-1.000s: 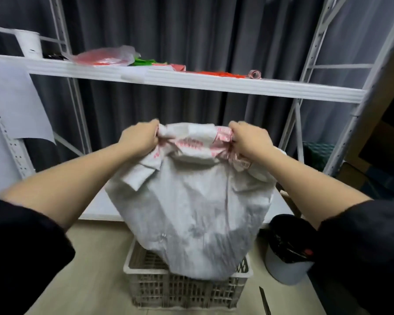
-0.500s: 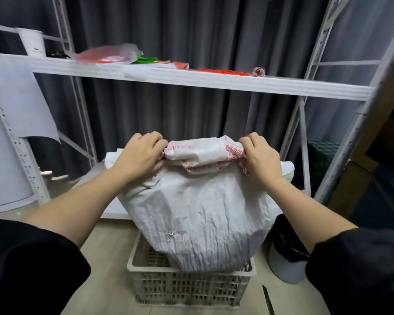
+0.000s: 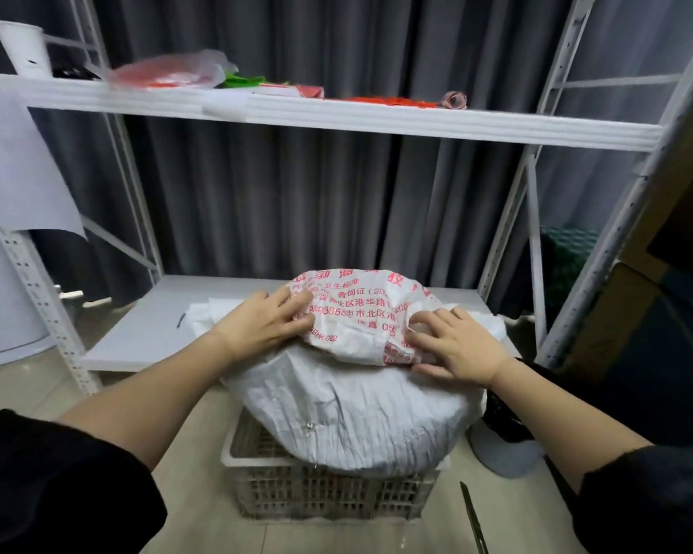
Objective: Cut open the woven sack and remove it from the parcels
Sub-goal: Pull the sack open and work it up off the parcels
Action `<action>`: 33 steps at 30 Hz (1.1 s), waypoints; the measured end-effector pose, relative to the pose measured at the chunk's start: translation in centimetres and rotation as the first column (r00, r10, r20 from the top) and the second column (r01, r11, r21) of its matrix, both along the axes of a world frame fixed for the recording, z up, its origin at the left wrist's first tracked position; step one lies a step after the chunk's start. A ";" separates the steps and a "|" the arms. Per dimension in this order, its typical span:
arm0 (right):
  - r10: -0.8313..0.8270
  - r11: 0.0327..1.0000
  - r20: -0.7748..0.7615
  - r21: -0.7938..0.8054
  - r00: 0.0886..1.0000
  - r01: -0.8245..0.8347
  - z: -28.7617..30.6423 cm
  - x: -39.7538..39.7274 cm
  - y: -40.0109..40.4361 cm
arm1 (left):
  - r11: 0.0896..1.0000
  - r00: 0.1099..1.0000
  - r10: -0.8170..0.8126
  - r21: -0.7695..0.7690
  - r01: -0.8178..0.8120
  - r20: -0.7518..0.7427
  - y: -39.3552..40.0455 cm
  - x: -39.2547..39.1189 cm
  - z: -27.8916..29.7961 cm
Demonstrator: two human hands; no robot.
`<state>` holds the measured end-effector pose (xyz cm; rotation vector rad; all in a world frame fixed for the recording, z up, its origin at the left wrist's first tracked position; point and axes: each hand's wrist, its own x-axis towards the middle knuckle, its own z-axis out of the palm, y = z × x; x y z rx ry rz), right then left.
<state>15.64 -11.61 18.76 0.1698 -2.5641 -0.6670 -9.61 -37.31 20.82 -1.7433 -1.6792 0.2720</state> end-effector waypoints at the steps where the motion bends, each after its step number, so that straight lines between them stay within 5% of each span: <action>1: -0.015 0.999 -0.011 -0.041 1.000 0.014 0.1 -0.2 -0.3 | 1.000 1.000 -0.026 -0.003 0.026 0.009 0.2 0.1 0.1; 4: -0.113 0.971 -0.047 -0.215 0.992 0.101 1.5 -1.9 -1.4 | 0.993 0.982 -0.103 -0.033 0.110 0.158 0.8 0.4 0.8; 6: -0.225 0.888 0.075 -0.394 0.971 0.237 2.4 -2.9 -1.4 | 0.996 0.931 -0.071 -0.023 0.084 0.358 1.1 1.1 1.6; 8: -0.321 0.704 0.306 -0.557 0.896 0.442 3.2 -3.7 -0.8 | 0.997 0.783 -0.023 0.074 -0.029 0.621 1.5 1.8 2.0; 10: -0.353 0.563 0.475 -0.581 0.806 0.588 3.6 -4.4 -0.2 | 0.980 0.579 0.129 -0.016 -0.196 0.805 2.3 2.0 2.0; 14: -0.385 0.470 0.649 -0.474 0.656 0.744 2.9 -4.8 -0.7 | 0.826 0.326 0.527 -0.384 -0.413 0.785 3.2 0.5 2.6; 16: -0.402 0.465 0.677 -0.429 0.616 0.774 2.8 -4.7 -0.8 | 0.728 0.124 0.666 -0.605 -0.324 0.735 3.2 -0.4 3.2; 18: -0.425 0.474 0.683 -0.392 0.595 0.788 2.5 -4.6 -0.8 | 0.651 0.041 0.750 -0.727 -0.217 0.660 2.9 -0.8 3.3; 21: -0.449 0.502 0.655 -0.378 0.607 0.778 1.9 -4.7 -1.0 | 0.638 0.125 0.767 -0.725 -0.260 0.629 3.2 0.3 2.3; 27: -0.337 0.487 0.703 -0.440 0.627 0.755 2.1 -4.1 -1.1 | 0.748 0.547 0.661 -0.397 -0.532 0.514 3.2 2.6 0.6; 30: -0.359 0.511 0.723 -0.377 0.590 0.773 2.2 -3.2 -2.1 | 0.802 0.619 0.557 -0.165 -0.574 0.553 3.3 3.3 0.4; 33: -0.500 0.606 0.522 -0.359 0.691 0.710 2.1 -3.1 -2.9 | 0.826 0.697 0.457 0.028 -0.563 0.553 3.7 3.9 2.0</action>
